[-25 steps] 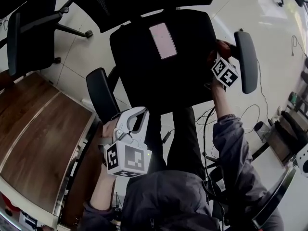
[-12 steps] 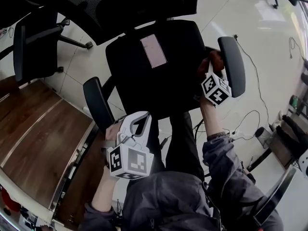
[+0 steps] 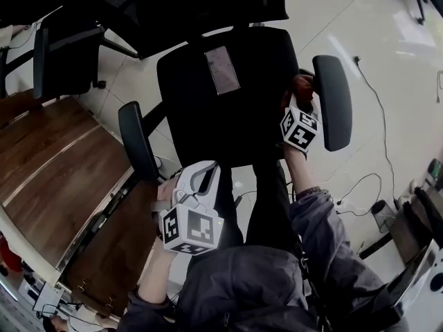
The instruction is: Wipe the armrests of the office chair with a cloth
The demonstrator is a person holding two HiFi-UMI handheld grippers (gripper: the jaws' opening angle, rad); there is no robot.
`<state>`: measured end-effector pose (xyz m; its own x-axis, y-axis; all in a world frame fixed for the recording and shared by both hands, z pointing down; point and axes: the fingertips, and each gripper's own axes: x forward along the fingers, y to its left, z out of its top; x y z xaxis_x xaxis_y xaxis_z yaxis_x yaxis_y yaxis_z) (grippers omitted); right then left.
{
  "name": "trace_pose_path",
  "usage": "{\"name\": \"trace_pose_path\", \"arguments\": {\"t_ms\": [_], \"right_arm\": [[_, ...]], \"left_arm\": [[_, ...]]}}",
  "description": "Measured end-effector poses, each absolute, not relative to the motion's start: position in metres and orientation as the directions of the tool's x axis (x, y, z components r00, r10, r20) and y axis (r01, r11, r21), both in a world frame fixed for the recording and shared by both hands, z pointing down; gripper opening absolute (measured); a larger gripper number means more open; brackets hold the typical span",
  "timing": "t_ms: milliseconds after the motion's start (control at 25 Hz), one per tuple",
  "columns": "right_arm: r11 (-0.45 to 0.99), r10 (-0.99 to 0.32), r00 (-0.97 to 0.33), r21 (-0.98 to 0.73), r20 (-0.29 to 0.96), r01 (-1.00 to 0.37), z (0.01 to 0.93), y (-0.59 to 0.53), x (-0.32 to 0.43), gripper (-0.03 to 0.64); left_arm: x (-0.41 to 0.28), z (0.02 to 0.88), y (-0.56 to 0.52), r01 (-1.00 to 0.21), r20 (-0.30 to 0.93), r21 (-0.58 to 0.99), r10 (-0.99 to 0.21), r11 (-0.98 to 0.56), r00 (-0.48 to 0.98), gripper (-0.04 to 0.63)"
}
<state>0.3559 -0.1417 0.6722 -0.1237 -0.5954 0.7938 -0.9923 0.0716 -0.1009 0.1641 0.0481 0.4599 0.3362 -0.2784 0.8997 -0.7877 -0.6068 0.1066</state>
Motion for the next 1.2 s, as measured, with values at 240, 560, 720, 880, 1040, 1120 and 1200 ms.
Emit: {"name": "trace_pose_path", "arguments": {"t_ms": [240, 560, 720, 880, 1040, 1120, 1200], "right_arm": [[0.265, -0.569, -0.301, -0.175, 0.766, -0.948, 0.629, -0.123, 0.325, 0.089], [0.574, -0.534, -0.504, -0.147, 0.679, -0.806, 0.554, -0.122, 0.281, 0.089], [0.703, -0.483, -0.572, -0.096, 0.663, -0.704, 0.525, -0.117, 0.265, 0.089], [0.821, -0.388, -0.643, -0.07, 0.66, -0.567, 0.509, -0.092, 0.225, 0.089], [0.898, -0.297, -0.702, -0.06, 0.647, -0.436, 0.487, -0.064, 0.174, 0.089], [0.918, -0.267, -0.725, -0.061, 0.635, -0.392, 0.479, -0.052, 0.149, 0.089], [0.937, -0.242, -0.741, -0.047, 0.626, -0.345, 0.473, -0.041, 0.126, 0.089]], "left_arm": [[0.185, 0.438, 0.043, -0.851, 0.893, 0.073, -0.347, -0.52, 0.288, 0.015], [0.148, 0.436, 0.067, -0.924, 0.878, 0.041, -0.427, -0.381, 0.216, 0.015], [0.106, 0.434, 0.072, -0.959, 0.863, 0.015, -0.48, -0.283, 0.155, 0.015], [0.066, 0.443, 0.089, -0.97, 0.86, 0.013, -0.493, -0.242, 0.134, 0.015], [0.046, 0.443, 0.103, -0.976, 0.852, 0.04, -0.502, -0.215, 0.145, 0.015], [0.034, 0.441, 0.108, -0.979, 0.848, 0.042, -0.511, -0.202, 0.141, 0.015], [0.023, 0.44, 0.111, -0.981, 0.842, 0.045, -0.521, -0.19, 0.139, 0.015]]}}
